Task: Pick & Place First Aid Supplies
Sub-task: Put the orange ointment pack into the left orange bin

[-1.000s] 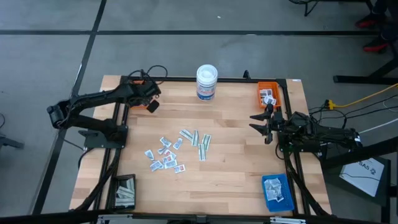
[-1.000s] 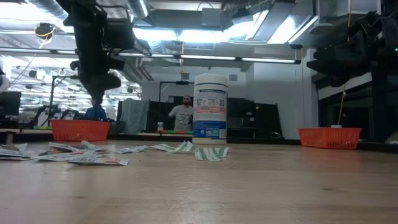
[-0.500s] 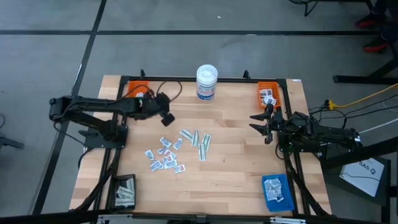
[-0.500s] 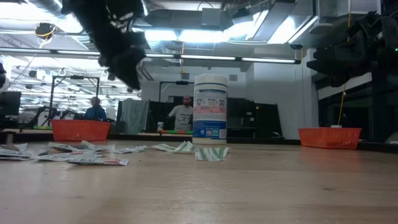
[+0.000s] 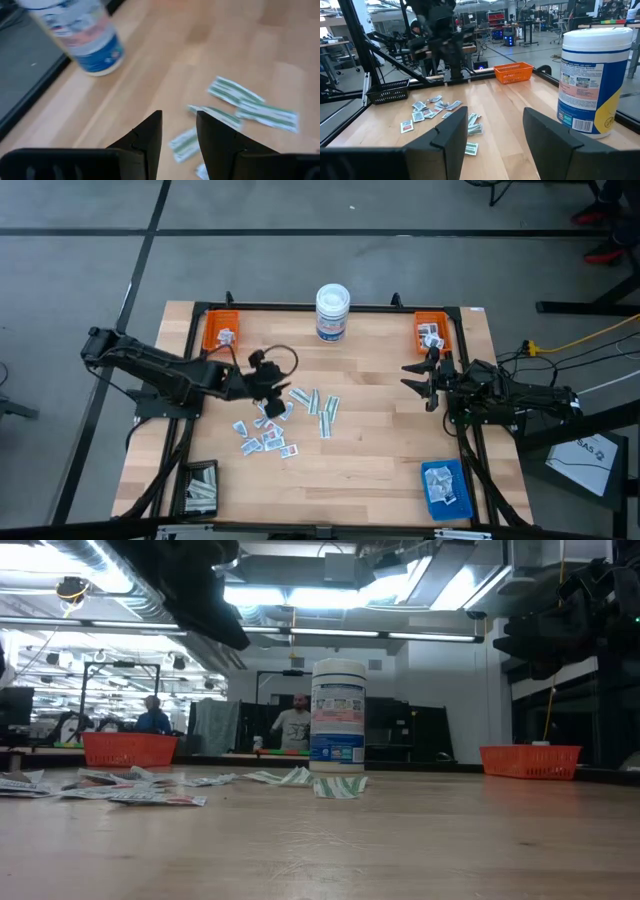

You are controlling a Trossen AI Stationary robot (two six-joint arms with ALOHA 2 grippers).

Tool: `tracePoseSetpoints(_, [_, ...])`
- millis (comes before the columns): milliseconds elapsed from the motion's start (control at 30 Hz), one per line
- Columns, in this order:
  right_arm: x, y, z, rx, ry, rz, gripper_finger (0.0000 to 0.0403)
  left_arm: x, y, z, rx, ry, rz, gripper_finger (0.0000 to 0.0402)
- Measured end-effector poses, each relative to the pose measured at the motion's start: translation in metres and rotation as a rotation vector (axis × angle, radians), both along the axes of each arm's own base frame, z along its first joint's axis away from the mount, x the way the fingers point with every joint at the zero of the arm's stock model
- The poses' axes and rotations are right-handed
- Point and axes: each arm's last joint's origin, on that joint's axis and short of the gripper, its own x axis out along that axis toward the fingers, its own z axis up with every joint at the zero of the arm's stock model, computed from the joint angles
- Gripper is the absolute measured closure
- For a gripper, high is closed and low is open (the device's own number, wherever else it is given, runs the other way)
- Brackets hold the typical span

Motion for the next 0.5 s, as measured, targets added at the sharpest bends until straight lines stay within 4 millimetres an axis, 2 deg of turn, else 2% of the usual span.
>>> tracePoseSetpoints(233, [0.0, 0.0, 0.0, 0.001, 0.0, 0.0, 0.0212, 0.009, -0.029, -0.018, 0.011, 0.058, -0.126, 0.0288])
tracePoseSetpoints(500, [0.0, 0.0, 0.0, 0.002, 0.0, 0.0, 0.0212, 0.017, -0.052, -0.045, 0.039, 0.172, -0.235, 0.029])
